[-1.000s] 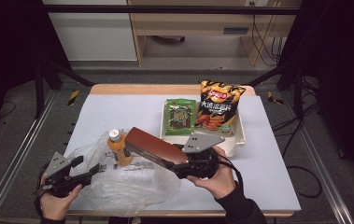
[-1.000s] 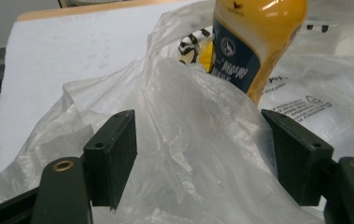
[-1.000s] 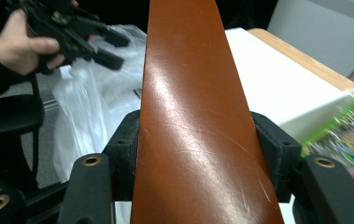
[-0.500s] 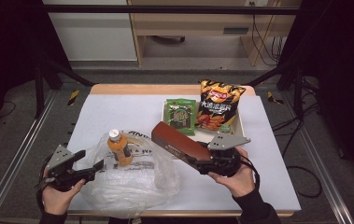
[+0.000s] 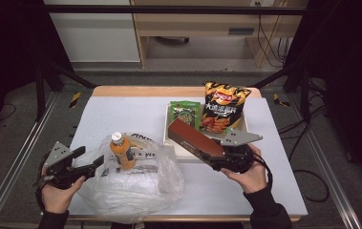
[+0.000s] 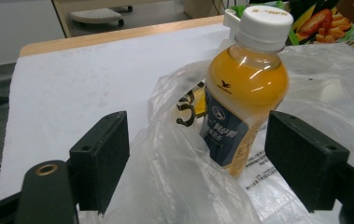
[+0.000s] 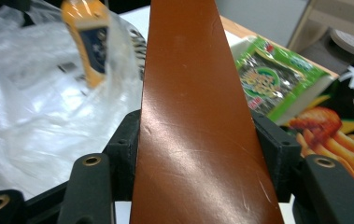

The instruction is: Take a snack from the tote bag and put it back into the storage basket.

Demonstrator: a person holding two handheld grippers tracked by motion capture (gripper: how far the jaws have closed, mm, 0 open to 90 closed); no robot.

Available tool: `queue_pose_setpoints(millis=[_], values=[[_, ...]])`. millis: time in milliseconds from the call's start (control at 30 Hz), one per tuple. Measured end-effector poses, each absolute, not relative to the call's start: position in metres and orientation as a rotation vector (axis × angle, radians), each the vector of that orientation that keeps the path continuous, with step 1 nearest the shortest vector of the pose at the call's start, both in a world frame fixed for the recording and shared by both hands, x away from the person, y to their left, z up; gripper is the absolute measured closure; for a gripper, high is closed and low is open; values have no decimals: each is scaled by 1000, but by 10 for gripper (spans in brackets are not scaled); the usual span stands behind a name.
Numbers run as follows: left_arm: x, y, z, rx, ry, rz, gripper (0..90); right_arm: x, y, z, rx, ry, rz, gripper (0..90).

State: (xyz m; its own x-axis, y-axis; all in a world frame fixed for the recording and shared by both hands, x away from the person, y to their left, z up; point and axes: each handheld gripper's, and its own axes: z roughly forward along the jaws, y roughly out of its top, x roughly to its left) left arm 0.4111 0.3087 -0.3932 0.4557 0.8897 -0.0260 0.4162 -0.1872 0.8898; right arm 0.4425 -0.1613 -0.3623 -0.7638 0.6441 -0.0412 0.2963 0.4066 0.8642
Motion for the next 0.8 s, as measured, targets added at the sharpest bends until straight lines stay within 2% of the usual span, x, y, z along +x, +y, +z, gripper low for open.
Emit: queue_pose_setpoints(millis=[400,800], values=[[410,312,-401,1769,1128,654,227,469,-171,-392,875,2357,1211,438],[409,316,-406,1769,1136,658,229,497,-159,-424,912,2440,1109,437]])
